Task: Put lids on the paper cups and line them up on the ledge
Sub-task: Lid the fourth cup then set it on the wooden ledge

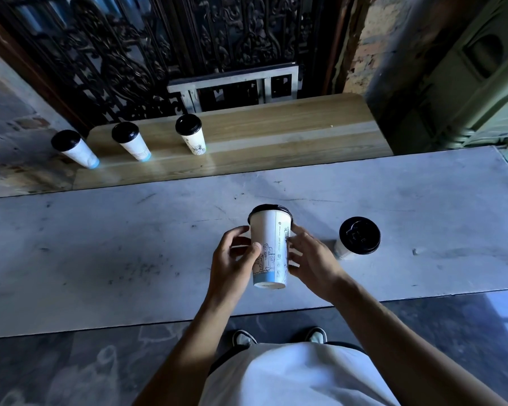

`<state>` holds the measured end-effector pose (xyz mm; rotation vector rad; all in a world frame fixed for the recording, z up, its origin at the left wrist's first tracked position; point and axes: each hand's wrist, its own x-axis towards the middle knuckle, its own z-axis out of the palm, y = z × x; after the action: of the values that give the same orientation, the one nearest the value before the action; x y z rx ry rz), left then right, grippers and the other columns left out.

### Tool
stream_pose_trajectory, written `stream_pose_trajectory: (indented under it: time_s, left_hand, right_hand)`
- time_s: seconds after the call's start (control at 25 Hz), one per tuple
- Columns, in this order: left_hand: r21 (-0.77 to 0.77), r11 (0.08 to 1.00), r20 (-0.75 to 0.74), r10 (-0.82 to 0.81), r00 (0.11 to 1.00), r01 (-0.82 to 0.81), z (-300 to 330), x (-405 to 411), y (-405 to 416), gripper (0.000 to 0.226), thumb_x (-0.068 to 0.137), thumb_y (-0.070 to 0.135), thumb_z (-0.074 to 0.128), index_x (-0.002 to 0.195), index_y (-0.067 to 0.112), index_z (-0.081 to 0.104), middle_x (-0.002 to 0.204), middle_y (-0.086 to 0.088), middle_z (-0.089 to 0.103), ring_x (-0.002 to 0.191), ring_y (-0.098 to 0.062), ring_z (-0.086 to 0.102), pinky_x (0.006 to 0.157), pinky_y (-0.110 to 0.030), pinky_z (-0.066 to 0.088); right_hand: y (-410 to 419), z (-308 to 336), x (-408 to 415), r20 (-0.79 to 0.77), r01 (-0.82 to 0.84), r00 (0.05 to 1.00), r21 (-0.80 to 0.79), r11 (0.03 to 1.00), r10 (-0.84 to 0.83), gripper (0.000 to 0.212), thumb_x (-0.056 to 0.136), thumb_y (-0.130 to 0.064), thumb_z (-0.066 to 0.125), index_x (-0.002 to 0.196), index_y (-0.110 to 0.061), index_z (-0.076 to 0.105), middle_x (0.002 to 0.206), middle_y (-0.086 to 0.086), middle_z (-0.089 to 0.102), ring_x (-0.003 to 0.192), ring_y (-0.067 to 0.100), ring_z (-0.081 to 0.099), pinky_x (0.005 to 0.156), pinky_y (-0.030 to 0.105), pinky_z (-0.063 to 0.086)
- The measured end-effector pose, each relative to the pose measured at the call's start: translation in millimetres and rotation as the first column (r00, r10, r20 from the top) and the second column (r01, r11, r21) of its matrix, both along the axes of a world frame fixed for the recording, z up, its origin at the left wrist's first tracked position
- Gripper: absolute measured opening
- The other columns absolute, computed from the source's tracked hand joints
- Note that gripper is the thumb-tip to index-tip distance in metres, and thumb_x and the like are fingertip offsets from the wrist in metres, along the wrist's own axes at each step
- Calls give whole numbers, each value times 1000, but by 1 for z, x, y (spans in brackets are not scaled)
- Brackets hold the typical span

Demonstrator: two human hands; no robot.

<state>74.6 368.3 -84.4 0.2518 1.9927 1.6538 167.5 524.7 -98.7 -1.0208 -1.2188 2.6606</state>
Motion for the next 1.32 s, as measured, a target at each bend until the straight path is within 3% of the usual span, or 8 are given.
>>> stream_pose_trajectory:
  time_s: [0.16, 0.32, 0.52, 0.64, 0.8, 0.92, 1.04, 1.32]
  left_hand:
    - [11, 1000, -5, -27, 1000, 28, -1, 1, 0, 42, 72, 39, 68, 113, 47, 68, 92, 6, 79, 87, -14, 76, 86, -51, 63]
    - [-2, 1000, -14, -16, 1000, 16, -5, 2, -3, 42, 73, 35, 68, 115, 44, 69, 95, -1, 80, 93, -17, 76, 89, -50, 63]
    - [-89, 996, -317, -56, 947, 29, 3, 1, -6, 55, 78, 8, 66, 117, 46, 69, 118, 2, 59, 105, -9, 63, 76, -15, 56]
    - [-145, 983, -476, -168, 863, 112, 6, 1, -5, 65, 75, -19, 56, 116, 28, 76, 109, -5, 53, 102, -16, 60, 78, -11, 52]
    - [-59, 997, -376, -68, 924, 49, 14, 6, -2, 41, 81, 6, 59, 106, 33, 75, 111, -4, 60, 96, -12, 65, 75, -13, 52]
    - [-19, 1000, -332, -29, 943, 24, 12, 8, -3, 30, 85, 15, 68, 107, 35, 70, 116, -7, 62, 98, -12, 67, 74, -11, 52]
    - [-11, 1000, -283, -11, 959, 9, 10, 7, -4, 37, 88, 8, 75, 107, 38, 67, 119, -9, 64, 102, -14, 68, 74, -12, 53]
    - [-74, 996, -280, 25, 960, -48, -3, 0, -7, 37, 88, 5, 73, 111, 34, 67, 113, -2, 67, 96, -7, 67, 70, -18, 54]
  right_hand:
    - [0, 3, 2, -73, -56, 996, -44, 997, 53, 33, 97, -28, 47, 111, -25, 77, 92, 4, 73, 77, 20, 67, 69, 33, 57]
    - [0, 5, 1, -119, -103, 988, -42, 994, 97, 36, 87, -23, 52, 116, -23, 74, 89, 8, 72, 73, 18, 67, 67, 30, 56]
    - [1, 2, 1, -72, -56, 996, 2, 998, 56, 58, 82, -20, 64, 139, -29, 55, 100, 14, 70, 81, 25, 67, 72, 37, 57]
    - [-1, 4, 2, -70, -91, 993, 71, 993, 96, 64, 83, -26, 69, 143, -30, 48, 108, 11, 74, 92, 29, 69, 83, 42, 57]
    - [-2, 6, 2, -54, -120, 990, 128, 985, 127, 71, 80, -30, 78, 143, -35, 47, 119, 18, 72, 105, 35, 71, 98, 55, 53]
    - [2, 3, 2, -56, -84, 994, 93, 992, 90, 55, 88, -21, 63, 139, -39, 54, 109, 14, 68, 96, 34, 68, 100, 60, 50]
    - [6, 3, 2, -57, -80, 995, 84, 993, 85, 53, 96, -12, 48, 141, -39, 54, 108, 18, 66, 96, 33, 67, 94, 55, 54]
    - [5, 6, 3, -83, -67, 993, 221, 973, 87, 67, 96, 8, 51, 144, -39, 48, 110, 19, 60, 98, 31, 64, 85, 44, 59]
